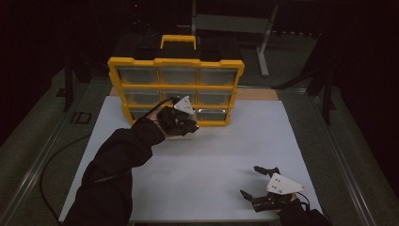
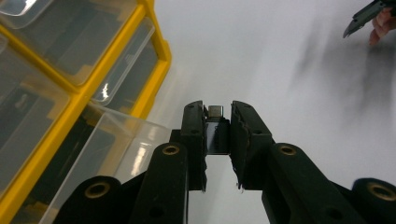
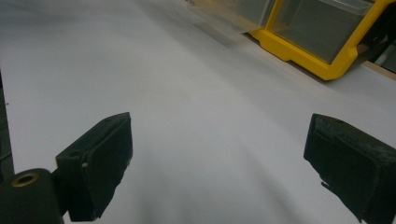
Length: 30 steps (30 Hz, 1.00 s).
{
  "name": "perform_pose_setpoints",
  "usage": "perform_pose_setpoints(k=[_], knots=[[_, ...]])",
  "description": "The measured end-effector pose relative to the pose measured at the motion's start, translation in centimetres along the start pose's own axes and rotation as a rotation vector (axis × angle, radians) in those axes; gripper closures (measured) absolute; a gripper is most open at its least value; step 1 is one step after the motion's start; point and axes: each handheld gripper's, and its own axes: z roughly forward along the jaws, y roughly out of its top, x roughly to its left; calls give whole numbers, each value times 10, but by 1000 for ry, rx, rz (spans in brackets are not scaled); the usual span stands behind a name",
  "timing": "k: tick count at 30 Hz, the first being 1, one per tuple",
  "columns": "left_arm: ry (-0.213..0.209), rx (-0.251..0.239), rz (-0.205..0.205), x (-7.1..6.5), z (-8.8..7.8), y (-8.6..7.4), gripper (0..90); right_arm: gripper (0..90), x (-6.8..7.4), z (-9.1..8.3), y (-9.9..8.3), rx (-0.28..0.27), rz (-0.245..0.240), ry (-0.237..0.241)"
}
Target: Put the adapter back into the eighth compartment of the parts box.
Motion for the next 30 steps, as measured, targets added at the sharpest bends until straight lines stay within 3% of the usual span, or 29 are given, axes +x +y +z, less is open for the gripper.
perform_pose_setpoints(k=[14,21,28,30], knots=[[44,-20,-35,10,-7,1,755,81,0,0,0,1,-1,-1],[78,-46,-97,21,-7,-2,755,81,0,0,0,0,-2,-1],[118,-46,-147,30,-4,-8,755,81,0,0,0,-1,-1,-2],[134,-44,-178,34,-1,-13,755,81,0,0,0,-1,-1,-1]])
